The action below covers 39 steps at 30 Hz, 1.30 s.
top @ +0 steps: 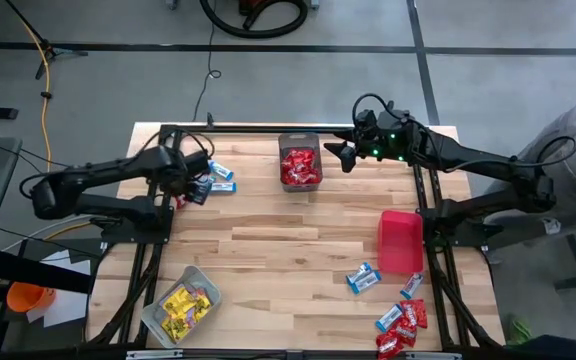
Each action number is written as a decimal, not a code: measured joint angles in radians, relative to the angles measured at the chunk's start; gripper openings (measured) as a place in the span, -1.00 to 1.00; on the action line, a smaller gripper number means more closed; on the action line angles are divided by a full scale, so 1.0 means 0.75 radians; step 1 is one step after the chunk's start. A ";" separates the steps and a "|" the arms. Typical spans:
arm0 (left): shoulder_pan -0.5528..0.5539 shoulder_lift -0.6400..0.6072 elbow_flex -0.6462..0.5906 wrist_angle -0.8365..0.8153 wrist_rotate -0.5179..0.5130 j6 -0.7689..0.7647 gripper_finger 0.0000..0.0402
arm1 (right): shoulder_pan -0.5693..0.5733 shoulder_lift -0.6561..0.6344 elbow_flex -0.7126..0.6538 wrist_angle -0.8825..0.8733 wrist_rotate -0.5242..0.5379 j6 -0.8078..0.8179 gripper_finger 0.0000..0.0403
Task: Sort candy
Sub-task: Put the red candy pack into the black bin
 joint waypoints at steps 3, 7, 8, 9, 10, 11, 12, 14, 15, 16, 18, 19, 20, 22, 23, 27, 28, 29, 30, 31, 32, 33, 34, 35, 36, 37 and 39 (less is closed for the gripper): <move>0.025 0.037 -0.066 0.103 0.015 0.005 -0.13 | 0.000 0.000 0.000 -0.001 0.000 0.006 0.34; 0.041 0.092 -0.120 0.153 -0.052 0.004 -0.13 | 0.000 0.000 0.000 -0.006 -0.001 0.025 0.34; 0.044 0.104 -0.128 0.170 -0.073 0.001 -0.13 | 0.000 0.000 0.000 -0.006 -0.001 0.025 0.34; 0.048 0.117 -0.131 0.177 -0.090 -0.009 -0.13 | 0.001 0.000 0.000 -0.006 -0.001 0.025 0.34; 0.052 0.128 -0.133 0.176 -0.101 -0.020 -0.13 | 0.001 0.000 0.000 -0.006 -0.001 0.025 0.34; 0.052 0.142 -0.137 0.179 -0.103 -0.025 -0.13 | 0.001 0.000 0.000 -0.006 -0.001 0.024 0.34; 0.052 0.155 -0.144 0.195 -0.102 -0.024 -0.13 | 0.001 0.000 0.000 -0.006 -0.001 0.024 0.34; 0.052 0.170 -0.162 0.219 -0.098 -0.010 -0.13 | 0.001 0.000 0.000 -0.006 -0.001 0.022 0.34; 0.052 0.180 -0.177 0.233 -0.094 -0.008 -0.13 | 0.001 0.000 0.000 -0.006 0.000 0.018 0.34; 0.052 0.191 -0.196 0.246 -0.078 -0.009 -0.14 | 0.001 0.000 0.000 -0.006 -0.001 0.017 0.34; 0.052 0.205 -0.229 0.266 -0.057 -0.019 -0.16 | 0.001 0.000 0.000 -0.006 -0.001 0.016 0.34; 0.052 0.216 -0.243 0.282 -0.041 -0.027 -0.19 | 0.001 0.000 0.000 -0.006 -0.001 0.013 0.34; 0.052 0.227 -0.254 0.295 -0.016 -0.037 -0.23 | 0.001 0.000 0.000 -0.006 -0.001 0.012 0.34; 0.052 0.239 -0.270 0.307 0.007 -0.066 -0.35 | 0.001 0.000 0.000 -0.006 0.001 0.009 0.34; 0.051 0.243 -0.276 0.306 0.016 -0.084 -0.44 | 0.001 0.000 0.000 -0.006 0.005 0.008 0.34; 0.024 0.219 -0.270 0.292 0.029 -0.100 -0.87 | 0.001 0.000 0.000 -0.007 0.020 0.008 0.34; 0.012 0.195 -0.257 0.291 0.035 -0.105 -0.92 | 0.001 0.000 0.000 -0.007 0.020 0.010 0.34; 0.002 0.166 -0.237 0.294 0.037 -0.112 -0.93 | 0.001 0.000 0.000 -0.007 0.020 0.013 0.34; -0.005 0.136 -0.212 0.292 0.038 -0.120 -0.92 | 0.001 0.000 0.000 -0.007 0.021 0.021 0.34; -0.010 0.101 -0.180 0.276 0.033 -0.128 -0.92 | 0.001 0.000 0.000 -0.007 0.021 0.023 0.34; -0.017 0.065 -0.145 0.252 0.023 -0.131 -0.92 | 0.001 0.000 0.000 -0.007 0.021 0.023 0.34; -0.024 0.028 -0.106 0.226 0.008 -0.132 -0.93 | 0.001 0.000 0.000 -0.007 0.021 0.023 0.34; -0.033 -0.011 -0.065 0.210 -0.003 -0.134 -0.95 | 0.001 0.000 0.000 -0.007 0.020 0.024 0.34; -0.043 -0.048 -0.018 0.211 -0.013 -0.135 -0.97 | 0.001 0.000 0.000 -0.007 0.021 0.029 0.34; -0.054 -0.085 0.030 0.222 -0.030 -0.136 -0.98 | 0.001 0.000 0.000 -0.007 0.021 0.038 0.34; -0.067 -0.117 0.075 0.240 -0.049 -0.135 -0.98 | 0.001 0.000 0.000 -0.007 0.021 0.049 0.34; -0.098 -0.157 0.157 0.297 -0.095 -0.120 -0.98 | 0.001 0.000 0.000 -0.007 0.021 0.058 0.34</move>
